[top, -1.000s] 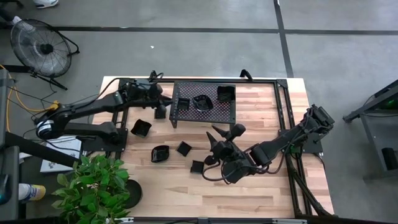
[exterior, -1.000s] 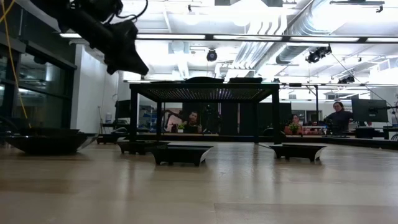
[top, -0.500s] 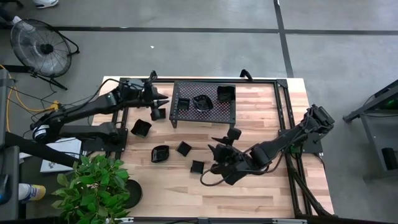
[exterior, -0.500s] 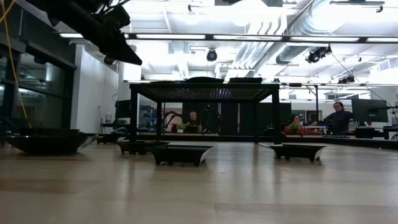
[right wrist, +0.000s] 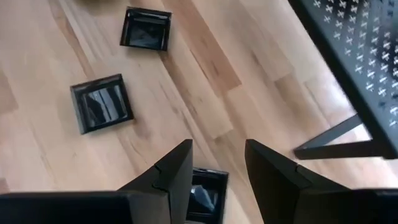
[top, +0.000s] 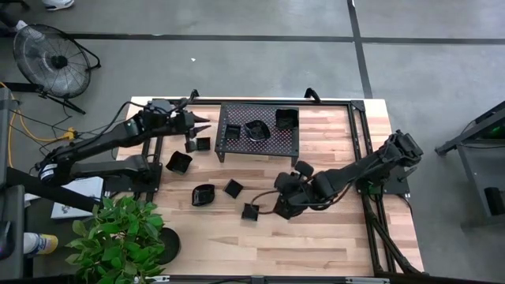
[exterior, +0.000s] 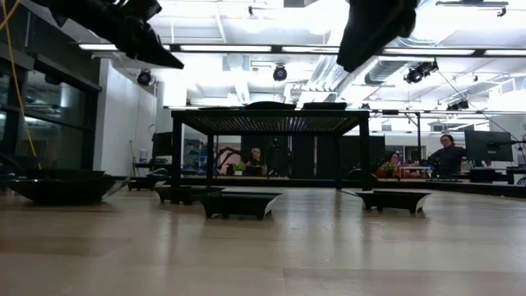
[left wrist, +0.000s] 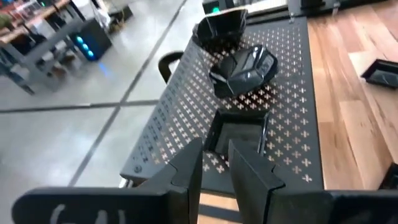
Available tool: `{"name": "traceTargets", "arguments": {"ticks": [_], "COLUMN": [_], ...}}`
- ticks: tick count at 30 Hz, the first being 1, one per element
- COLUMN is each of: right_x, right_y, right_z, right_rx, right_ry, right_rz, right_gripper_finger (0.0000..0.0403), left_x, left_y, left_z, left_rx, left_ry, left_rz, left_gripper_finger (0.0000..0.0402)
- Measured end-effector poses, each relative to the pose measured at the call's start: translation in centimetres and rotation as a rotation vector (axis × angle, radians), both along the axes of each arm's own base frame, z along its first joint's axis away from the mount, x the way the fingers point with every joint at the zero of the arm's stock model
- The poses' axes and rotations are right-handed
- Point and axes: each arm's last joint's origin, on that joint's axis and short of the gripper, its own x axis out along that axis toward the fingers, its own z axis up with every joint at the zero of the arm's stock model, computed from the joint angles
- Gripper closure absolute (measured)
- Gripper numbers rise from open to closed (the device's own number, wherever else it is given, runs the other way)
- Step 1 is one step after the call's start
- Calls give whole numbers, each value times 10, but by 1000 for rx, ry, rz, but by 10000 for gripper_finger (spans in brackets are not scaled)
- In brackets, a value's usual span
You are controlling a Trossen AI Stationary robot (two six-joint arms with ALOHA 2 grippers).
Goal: Pick & Place Mini shaped plates
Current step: Stack the square plate on the square plate on the shelf
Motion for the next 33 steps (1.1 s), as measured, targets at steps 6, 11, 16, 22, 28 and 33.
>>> {"name": "traceTargets", "arguments": {"ticks": [6, 11, 16, 22, 28, 33], "right_x": [-9, -23, -41, -53, -55, -53], "right_y": [5, 15, 24, 27, 22, 17], "right_z": [-51, -83, -99, -114, -123, -130], "right_rx": [45, 75, 46, -133, -289, -289], "right_ry": [11, -14, 140, 305, 339, 316], "right_rz": [-32, -25, 198, 649, 821, 859], "right_gripper_finger": [261, 261, 261, 261, 261, 261], "left_x": [5, 9, 12, 13, 13, 13], "left_y": [-10, -19, -26, -29, -29, -29], "left_z": [-6, -7, -7, -7, -8, -8], "left_rx": [24, 50, 86, 90, 87, 85], "left_ry": [-1, 16, 30, 28, 35, 34], "left_rz": [-64, -84, -94, -107, -102, -101], "left_gripper_finger": [325, 325, 325, 325, 325, 325]}}
